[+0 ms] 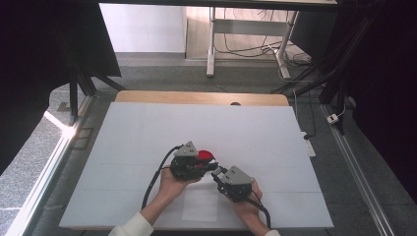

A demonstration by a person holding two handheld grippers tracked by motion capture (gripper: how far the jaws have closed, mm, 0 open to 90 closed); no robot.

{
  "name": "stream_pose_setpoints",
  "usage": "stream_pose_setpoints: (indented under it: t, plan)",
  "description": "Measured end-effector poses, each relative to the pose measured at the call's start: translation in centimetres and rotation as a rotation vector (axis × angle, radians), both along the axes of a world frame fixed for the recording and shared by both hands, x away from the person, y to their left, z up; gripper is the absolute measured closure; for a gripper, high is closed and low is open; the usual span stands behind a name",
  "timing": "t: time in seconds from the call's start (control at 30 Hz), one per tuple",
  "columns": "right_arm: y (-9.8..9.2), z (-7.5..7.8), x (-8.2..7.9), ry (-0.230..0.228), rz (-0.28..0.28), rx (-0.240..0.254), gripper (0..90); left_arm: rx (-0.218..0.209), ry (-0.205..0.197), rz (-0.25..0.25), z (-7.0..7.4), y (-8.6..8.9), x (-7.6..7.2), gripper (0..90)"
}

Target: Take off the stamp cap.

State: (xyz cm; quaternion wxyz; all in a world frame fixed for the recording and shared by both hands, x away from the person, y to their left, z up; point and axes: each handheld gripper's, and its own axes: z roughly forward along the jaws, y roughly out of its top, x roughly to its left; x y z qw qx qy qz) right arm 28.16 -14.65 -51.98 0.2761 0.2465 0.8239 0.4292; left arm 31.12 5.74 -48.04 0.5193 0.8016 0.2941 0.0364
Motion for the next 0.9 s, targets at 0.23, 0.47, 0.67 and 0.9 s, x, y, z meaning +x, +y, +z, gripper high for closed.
stream_pose_setpoints:
  t: [0.23, 0.47, 0.67, 0.9]
  plan:
    - [-0.01, -0.06, -0.14, -0.002, -0.02, 0.014, 65.1, -0.009, 0.002, 0.004, -0.04, 0.01, -0.01, 75.6]
    - [0.05, -0.11, -0.23, 0.007, -0.028, 0.023, 65.1, -0.008, 0.003, 0.003, -0.07, 0.01, -0.01, 75.6]
    - [0.06, -0.05, -0.19, 0.003, -0.018, 0.006, 65.2, -0.01, 0.009, 0.0, -0.1, 0.07, 0.04, 75.6]
    - [-0.05, 0.17, 0.05, 0.008, 0.012, -0.033, 65.2, -0.014, 0.02, -0.002, -0.22, 0.1, 0.12, 75.6]
